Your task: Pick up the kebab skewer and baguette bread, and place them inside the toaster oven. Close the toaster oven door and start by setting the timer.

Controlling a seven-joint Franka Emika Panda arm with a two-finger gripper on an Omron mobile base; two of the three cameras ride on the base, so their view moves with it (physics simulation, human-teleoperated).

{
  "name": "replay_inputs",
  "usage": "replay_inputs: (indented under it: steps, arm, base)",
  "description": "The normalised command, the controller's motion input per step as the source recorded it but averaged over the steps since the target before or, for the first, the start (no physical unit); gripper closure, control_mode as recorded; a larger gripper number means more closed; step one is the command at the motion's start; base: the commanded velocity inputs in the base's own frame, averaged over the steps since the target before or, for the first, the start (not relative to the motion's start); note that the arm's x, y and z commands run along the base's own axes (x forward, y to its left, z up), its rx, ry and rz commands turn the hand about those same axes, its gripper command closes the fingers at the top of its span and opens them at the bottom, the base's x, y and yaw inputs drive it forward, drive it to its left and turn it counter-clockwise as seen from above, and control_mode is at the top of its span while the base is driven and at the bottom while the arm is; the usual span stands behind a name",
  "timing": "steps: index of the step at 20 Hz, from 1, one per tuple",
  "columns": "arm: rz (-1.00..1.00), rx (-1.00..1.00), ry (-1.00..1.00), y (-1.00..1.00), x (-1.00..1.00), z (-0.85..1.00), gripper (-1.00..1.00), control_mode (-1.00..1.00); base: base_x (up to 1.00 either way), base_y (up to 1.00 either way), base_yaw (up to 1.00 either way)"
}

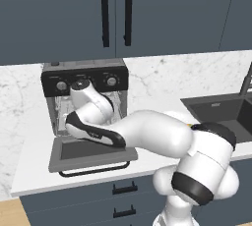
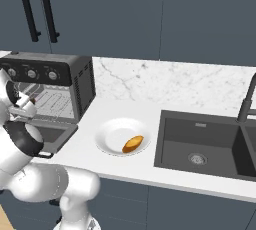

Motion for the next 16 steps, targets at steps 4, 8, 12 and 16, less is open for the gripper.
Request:
replay_inputs:
  steps: [4, 8, 12, 16]
  arm:
    - [0.00, 0.08, -0.07, -0.34, -0.27, 0.62, -1.00, -1.00]
    - [0.02, 0.14, -0.04, -0.65, -0.61, 0.57, -1.00, -1.00]
    - [0.10, 0.18, -0.01, -0.88, -0.73, 0.33, -1.00, -1.00]
    - [0.09, 0.11, -0.09, -1.00, -0.98, 0.19, -1.00, -1.00]
  base:
    - [0.00, 0.00, 0.00]
    - [0.00, 0.00, 0.00]
    - [0.00, 0.00, 0.00]
    - [0.00, 0.00, 0.00]
